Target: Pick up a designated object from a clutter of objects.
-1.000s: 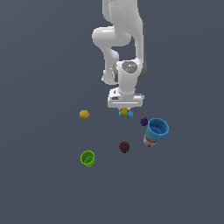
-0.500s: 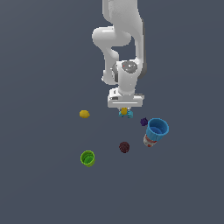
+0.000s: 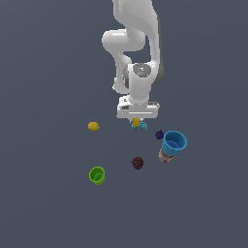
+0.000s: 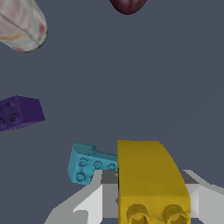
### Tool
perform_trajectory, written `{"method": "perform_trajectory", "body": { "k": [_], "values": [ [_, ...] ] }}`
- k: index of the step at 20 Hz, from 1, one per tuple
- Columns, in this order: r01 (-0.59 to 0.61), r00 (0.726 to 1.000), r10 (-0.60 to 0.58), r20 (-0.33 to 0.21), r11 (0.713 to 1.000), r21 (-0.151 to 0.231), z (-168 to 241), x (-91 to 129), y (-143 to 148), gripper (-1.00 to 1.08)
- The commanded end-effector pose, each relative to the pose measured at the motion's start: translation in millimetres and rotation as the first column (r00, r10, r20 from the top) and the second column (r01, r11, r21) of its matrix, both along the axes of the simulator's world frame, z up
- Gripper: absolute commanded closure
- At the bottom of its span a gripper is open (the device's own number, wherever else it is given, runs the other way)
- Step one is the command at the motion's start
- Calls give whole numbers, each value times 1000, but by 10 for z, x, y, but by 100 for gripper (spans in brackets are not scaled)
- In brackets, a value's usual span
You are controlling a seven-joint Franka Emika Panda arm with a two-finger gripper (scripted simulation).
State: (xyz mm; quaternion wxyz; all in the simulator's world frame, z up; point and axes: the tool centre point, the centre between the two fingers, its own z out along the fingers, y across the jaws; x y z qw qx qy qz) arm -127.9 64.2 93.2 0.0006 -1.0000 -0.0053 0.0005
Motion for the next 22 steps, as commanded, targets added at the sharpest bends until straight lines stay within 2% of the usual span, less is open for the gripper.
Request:
{"method": "perform_trajectory", "body": {
  "k": [1,22],
  "values": [
    [0,1000,0,1,1000,1,121,88,-43,108],
    [0,1000,0,1,1000,1,1640,1238,-607,108]
  ]
}}
